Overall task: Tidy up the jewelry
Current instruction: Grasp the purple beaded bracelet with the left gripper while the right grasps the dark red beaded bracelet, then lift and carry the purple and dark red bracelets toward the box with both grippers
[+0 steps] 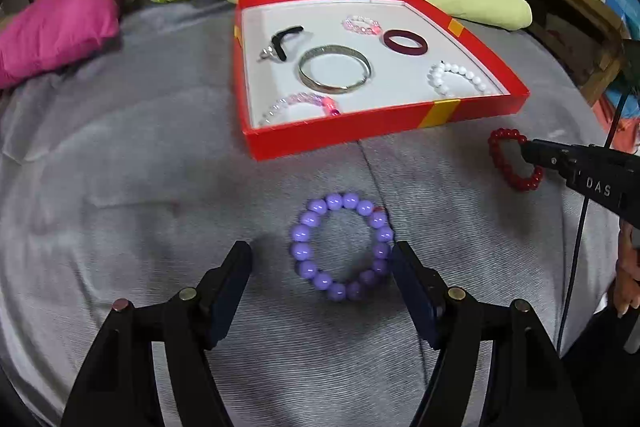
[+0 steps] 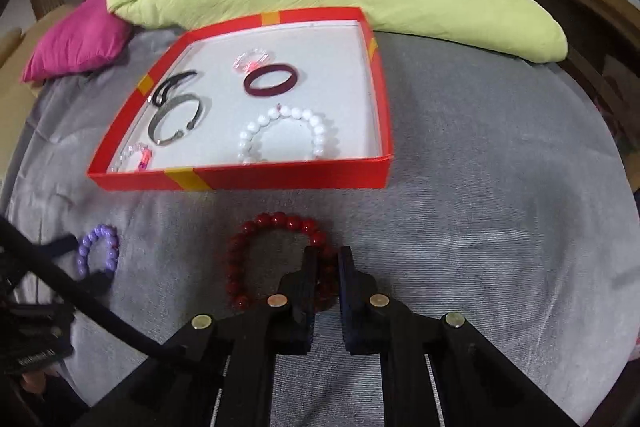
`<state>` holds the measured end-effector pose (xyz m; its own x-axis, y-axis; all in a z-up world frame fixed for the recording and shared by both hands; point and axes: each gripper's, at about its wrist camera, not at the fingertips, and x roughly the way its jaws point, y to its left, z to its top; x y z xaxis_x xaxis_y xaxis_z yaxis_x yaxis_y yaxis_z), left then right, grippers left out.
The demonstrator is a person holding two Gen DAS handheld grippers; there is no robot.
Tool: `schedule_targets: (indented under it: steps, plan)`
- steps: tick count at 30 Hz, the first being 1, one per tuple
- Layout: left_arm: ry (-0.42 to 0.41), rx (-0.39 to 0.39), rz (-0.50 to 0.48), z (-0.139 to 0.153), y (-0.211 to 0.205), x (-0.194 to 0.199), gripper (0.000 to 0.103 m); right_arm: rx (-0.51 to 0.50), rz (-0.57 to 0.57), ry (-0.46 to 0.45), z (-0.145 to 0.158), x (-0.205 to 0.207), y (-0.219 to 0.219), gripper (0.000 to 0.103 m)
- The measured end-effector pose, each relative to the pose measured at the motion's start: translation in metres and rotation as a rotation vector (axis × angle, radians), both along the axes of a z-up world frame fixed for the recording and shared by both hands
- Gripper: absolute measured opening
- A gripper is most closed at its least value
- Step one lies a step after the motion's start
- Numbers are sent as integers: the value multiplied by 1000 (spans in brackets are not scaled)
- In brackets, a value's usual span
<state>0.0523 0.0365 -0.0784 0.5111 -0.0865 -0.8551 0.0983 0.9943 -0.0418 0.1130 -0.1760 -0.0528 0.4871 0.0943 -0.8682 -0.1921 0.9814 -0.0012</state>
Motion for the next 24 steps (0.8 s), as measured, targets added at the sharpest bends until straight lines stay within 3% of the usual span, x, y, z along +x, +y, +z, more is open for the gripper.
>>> schedule_targets:
  steps: [3,5,6,7,9,13,24]
  plan:
    - [-11,-31,7,1,2,0,69,55,-37,-15,7,2,-13,10]
    - [-23,-57,8,3,5,-1,43,88,-56,-4,9,4,-19,11]
    - [-30,-57,13,4,6,-1,37,100,-66,6,9,5,-22,10]
    - [-34,-59,12,4,6,-1,23,107,-73,14,9,5,-24,10]
    - [-35,-85,4,6,6,-2,12,140,-85,32,9,6,-28,10]
    - [-61,-65,-13,12,0,-4,10,212,-88,16,18,2,-33,10]
    - [-116,-109,-25,30,11,-9,10,309,-52,-28,36,-7,-30,11]
